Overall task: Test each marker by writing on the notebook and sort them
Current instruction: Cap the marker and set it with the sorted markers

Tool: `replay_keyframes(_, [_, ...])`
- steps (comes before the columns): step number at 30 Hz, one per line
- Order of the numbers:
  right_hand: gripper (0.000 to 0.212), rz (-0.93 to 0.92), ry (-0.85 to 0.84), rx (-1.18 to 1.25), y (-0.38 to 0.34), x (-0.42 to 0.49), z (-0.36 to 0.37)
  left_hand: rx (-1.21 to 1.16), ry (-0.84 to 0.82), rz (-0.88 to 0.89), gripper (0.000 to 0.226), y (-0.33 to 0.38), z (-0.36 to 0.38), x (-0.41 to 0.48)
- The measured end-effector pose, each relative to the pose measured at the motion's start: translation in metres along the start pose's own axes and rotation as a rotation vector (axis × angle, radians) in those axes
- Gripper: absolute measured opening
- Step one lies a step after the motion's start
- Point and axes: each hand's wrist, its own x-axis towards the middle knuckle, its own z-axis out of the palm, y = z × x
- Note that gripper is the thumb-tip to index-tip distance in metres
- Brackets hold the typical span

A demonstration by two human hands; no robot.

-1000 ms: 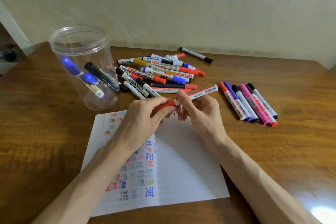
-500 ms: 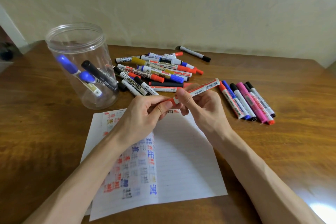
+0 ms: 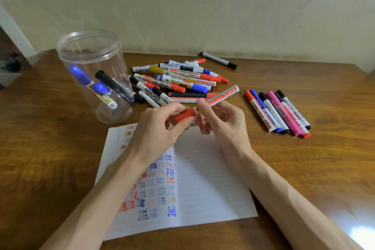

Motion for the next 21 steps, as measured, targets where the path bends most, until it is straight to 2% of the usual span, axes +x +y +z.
replay_keyframes(5, [0.031, -0.018, 0.001, -0.041, 0.000, 0.002, -0.003, 0.144, 0.019, 0.068, 0.023, -0.004, 0.003, 0.000])
replay_keyframes(9, [0.030, -0.052, -0.020, -0.083, -0.004, 0.004, -0.003, 0.069, -0.022, -0.007, 0.020, -0.001, 0.006, 0.001])
replay_keyframes(12, [0.032, -0.052, 0.169, -0.008, -0.009, 0.014, -0.029, -0.020, 0.016, -0.110, 0.024, -0.014, -0.013, -0.002])
replay_keyframes(15, [0.038, -0.022, 0.269, -0.080, -0.008, 0.020, -0.057, -0.040, 0.109, -0.155, 0.026, -0.020, -0.025, -0.001])
replay_keyframes(18, [0.031, 0.041, 0.251, -0.176, -0.003, 0.019, -0.051, -0.005, 0.084, -0.113, 0.027, -0.009, -0.014, 0.000])
replay_keyframes(21, [0.028, 0.026, 0.159, -0.317, 0.001, 0.018, -0.040, 0.033, 0.070, -0.105, 0.027, -0.011, -0.013, -0.003])
